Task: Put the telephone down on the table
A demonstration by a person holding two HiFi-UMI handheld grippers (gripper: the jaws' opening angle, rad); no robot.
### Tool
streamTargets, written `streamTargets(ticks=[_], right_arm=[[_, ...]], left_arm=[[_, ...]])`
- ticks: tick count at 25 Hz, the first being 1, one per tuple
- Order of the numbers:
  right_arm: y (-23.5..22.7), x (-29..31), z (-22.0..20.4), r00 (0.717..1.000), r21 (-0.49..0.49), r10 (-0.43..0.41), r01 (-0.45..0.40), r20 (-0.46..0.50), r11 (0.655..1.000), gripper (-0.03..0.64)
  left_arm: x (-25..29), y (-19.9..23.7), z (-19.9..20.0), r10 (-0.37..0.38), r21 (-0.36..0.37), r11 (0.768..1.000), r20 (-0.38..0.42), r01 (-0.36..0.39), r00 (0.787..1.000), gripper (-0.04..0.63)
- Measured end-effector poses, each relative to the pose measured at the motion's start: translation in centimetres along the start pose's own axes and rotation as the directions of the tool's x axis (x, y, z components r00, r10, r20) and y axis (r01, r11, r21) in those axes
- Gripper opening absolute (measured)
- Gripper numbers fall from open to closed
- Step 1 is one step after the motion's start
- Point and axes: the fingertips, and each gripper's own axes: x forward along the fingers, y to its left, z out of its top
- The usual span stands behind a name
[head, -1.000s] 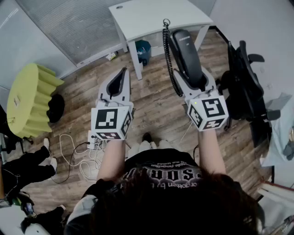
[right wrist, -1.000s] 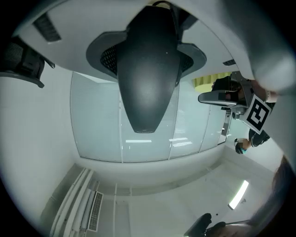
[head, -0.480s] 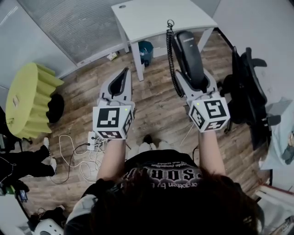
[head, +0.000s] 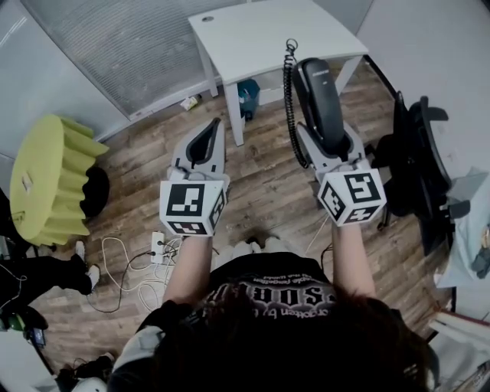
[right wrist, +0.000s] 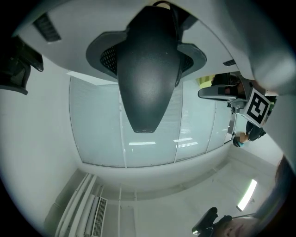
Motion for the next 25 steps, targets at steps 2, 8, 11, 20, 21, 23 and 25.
streamTargets(ticks=[2, 8, 11, 20, 21, 23, 25], right_arm=[[0.1, 0.8, 0.0, 1.000, -0.005, -0.006, 0.006, -0.003, 1.000, 0.273], [-0.8, 3.2, -0.3, 1.000, 0.000, -0.014, 0.014, -0.024, 1.000, 0.273], [-1.5, 4.6, -0.7, 0.999, 0.004, -0.011, 0.011, -0.033, 1.000, 0.273], [-5.9, 10.2, -1.3, 0.999, 0.014, 0.015, -0.014, -0.043, 1.000, 0.273], [-6.4, 11.0, -1.3, 0.999, 0.017, 0.019, -0.018, -0.044, 1.000, 0.273], [-7.5, 12.8, -1.4, 0.998, 0.016, 0.029, -0.029, -0.050, 0.999, 0.273], [-8.5, 14.5, -1.4, 0.997, 0.013, 0.044, -0.043, -0.056, 0.999, 0.273]], left_arm=[[0.5, 0.8, -0.2, -0.005, -0.006, 1.000, 0.001, 0.005, 1.000, 0.003], [2.8, 1.7, -1.1, -0.019, -0.029, 0.999, -0.012, 0.019, 1.000, 0.003], [4.5, 2.2, -1.7, -0.023, -0.039, 0.999, -0.021, 0.022, 1.000, 0.003], [11.0, 3.3, -1.5, -0.007, -0.026, 1.000, -0.020, 0.006, 1.000, 0.003], [11.9, 3.4, -1.4, -0.007, -0.023, 1.000, -0.021, 0.007, 1.000, 0.003], [13.8, 3.7, -1.3, -0.009, -0.015, 1.000, -0.026, 0.009, 1.000, 0.003], [15.9, 4.0, -1.0, -0.008, -0.010, 1.000, -0.027, 0.008, 1.000, 0.003]])
